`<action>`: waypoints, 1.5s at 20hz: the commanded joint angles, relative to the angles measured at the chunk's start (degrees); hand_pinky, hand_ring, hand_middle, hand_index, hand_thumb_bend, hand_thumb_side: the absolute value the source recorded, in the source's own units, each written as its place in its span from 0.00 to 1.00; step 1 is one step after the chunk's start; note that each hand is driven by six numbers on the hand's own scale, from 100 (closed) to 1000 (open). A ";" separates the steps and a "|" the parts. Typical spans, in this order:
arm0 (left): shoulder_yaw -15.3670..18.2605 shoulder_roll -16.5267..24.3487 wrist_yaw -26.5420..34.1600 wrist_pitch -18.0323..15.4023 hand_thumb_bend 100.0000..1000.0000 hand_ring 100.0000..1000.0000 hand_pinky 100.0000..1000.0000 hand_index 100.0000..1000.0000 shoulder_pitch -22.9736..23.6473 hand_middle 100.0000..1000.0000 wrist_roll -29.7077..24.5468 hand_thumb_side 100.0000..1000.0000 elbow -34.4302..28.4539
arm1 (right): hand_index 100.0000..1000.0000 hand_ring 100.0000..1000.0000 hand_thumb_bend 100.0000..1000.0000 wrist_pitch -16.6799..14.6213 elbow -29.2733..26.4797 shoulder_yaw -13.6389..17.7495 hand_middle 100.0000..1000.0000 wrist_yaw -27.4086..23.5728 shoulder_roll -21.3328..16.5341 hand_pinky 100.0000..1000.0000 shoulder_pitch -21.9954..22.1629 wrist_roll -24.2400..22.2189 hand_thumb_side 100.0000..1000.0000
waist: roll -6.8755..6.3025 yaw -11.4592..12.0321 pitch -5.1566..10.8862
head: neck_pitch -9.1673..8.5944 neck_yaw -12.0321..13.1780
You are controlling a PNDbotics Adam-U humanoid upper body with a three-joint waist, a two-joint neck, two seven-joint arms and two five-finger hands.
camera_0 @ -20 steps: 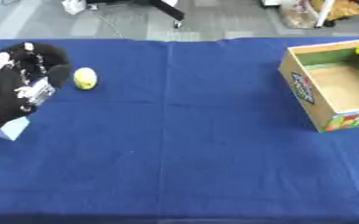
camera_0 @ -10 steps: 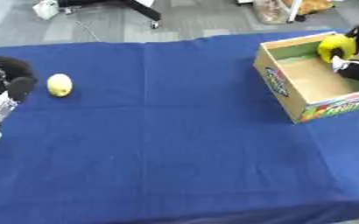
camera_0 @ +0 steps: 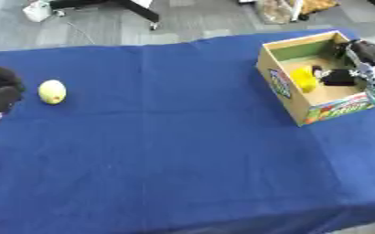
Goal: Pick up the objects with one hand, pass them to the other hand, and then place them into the box on the other side of the table.
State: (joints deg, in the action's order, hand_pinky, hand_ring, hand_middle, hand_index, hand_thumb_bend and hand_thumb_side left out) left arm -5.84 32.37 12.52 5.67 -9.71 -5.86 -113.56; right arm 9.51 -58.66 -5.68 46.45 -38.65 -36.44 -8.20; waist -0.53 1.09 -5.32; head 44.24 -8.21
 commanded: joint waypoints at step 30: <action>8.09 9.85 -14.53 1.53 0.42 0.66 0.72 0.72 1.23 0.60 2.04 0.37 2.16 | 0.72 0.50 0.00 -22.06 -23.72 6.90 0.49 -16.67 2.00 0.77 15.04 31.02 0.21 | -0.04 -1.57 1.24 | -0.12 11.38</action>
State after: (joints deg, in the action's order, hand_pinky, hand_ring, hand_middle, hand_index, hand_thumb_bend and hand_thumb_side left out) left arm 0.91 39.06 0.25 6.75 -8.13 -3.38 -111.28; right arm -11.10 -76.31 0.95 32.24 -35.67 -21.19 20.75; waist -0.55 -0.38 -5.29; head 44.24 1.73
